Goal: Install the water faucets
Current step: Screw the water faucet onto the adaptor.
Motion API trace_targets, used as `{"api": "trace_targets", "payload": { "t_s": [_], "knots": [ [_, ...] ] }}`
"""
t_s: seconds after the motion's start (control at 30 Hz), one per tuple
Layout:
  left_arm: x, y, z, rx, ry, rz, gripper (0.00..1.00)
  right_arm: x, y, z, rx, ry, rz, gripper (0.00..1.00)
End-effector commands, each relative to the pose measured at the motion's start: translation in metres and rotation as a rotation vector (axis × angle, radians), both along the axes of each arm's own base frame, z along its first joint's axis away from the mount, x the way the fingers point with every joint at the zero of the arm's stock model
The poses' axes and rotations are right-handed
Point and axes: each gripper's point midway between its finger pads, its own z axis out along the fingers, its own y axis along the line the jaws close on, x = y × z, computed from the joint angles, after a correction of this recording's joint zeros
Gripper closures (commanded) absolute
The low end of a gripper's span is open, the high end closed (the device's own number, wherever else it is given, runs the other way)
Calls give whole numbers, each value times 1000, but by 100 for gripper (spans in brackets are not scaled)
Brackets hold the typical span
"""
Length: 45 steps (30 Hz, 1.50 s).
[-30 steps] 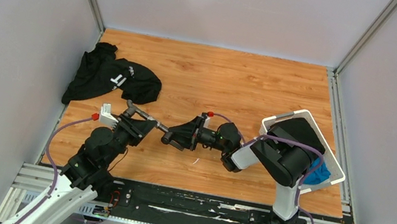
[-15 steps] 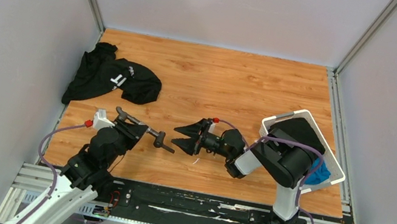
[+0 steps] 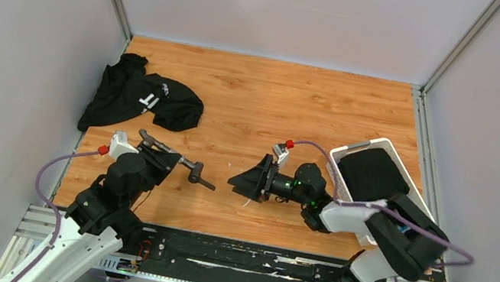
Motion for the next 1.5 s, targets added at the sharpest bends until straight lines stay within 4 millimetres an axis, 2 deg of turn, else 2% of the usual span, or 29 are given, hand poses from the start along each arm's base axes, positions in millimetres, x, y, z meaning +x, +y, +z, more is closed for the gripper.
{"api": "trace_targets", "payload": {
  "t_s": [0.0, 0.07, 0.17, 0.4, 0.5, 0.6, 0.73, 0.93, 1.1, 1.27, 1.37, 1.47],
  "knots": [
    [5, 9, 54, -60, -138, 53, 100, -1, -21, -39, -419, -469, 43, 25],
    [3, 11, 59, -64, -146, 60, 100, 3, -31, -35, -617, -727, 38, 23],
    [1, 12, 60, -60, -130, 58, 100, 5, -36, -10, -749, -1081, -5, 20],
    [0, 9, 62, -72, -130, 43, 100, -5, -17, 36, -665, -1717, -88, 17],
    [0, 7, 62, -75, -131, 36, 100, -11, -4, 50, -643, -1898, -129, 16],
    [1, 6, 62, -80, -128, 35, 100, -16, 14, 53, -655, -1999, -131, 14],
    [1, 5, 63, -83, -131, 31, 100, -21, 40, 57, -629, -2094, -201, 6],
    [2, 6, 62, -82, -135, 35, 100, -5, 66, 63, -702, -2118, -368, 1],
    [2, 5, 61, -82, -136, 31, 100, 2, 95, 50, -716, -2124, -373, 2],
    [1, 4, 65, -88, -146, 25, 100, 11, 104, 39, -691, -2039, -359, 9],
    [0, 5, 65, -87, -149, 24, 100, 13, 106, 32, -696, -2028, -348, 20],
    [0, 5, 65, -87, -148, 24, 100, 11, 108, 29, -685, -2010, -334, 36]
  ]
}}
